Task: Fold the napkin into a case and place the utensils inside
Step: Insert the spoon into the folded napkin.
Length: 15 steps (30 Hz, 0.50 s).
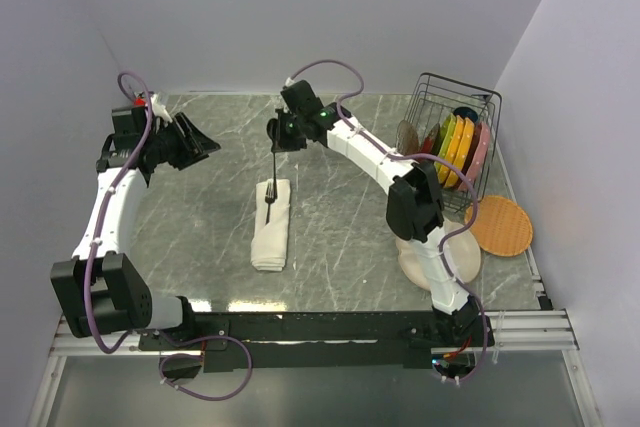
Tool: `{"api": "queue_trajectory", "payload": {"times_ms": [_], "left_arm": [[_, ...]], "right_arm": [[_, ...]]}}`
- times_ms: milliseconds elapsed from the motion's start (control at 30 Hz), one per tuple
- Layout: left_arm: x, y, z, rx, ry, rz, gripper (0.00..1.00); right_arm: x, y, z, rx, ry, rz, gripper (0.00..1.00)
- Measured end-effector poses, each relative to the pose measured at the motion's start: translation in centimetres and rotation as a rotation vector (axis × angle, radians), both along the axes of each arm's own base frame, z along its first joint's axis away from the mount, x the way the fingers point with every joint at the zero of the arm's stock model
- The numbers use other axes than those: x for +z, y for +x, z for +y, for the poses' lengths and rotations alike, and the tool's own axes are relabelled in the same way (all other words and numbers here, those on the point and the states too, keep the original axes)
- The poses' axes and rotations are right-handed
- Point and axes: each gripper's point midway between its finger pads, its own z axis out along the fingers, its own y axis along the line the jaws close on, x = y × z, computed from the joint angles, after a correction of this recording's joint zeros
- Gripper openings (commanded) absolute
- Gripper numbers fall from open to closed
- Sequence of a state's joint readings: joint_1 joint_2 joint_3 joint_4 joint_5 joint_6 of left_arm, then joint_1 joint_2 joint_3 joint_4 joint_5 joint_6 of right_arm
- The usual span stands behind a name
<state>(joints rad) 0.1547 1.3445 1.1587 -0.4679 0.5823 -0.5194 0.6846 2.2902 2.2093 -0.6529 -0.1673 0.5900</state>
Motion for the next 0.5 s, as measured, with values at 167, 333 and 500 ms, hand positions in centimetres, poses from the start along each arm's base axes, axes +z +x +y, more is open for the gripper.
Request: {"api": "queue_trajectory", "payload": {"times_ms": [167,333,500], "left_arm": [[-0.2,-0.3,0.0,0.004,0.005,-0.002,0.55],[-0.1,-0.4,0.2,0.011,0.010,-0.010,0.55],[0.0,-0.6,0.4,0.018,0.012,-0.014,0.55]], "right_arm": [[-4.0,-0.8,-1.3,-0.012,-0.078,0.055,0.00],[-5.0,-0.4,-1.4,-0.024,-0.097,0.055,0.00],[-4.9,0.1,-1.5,-0.039,-0.101,0.034,0.00]]}}
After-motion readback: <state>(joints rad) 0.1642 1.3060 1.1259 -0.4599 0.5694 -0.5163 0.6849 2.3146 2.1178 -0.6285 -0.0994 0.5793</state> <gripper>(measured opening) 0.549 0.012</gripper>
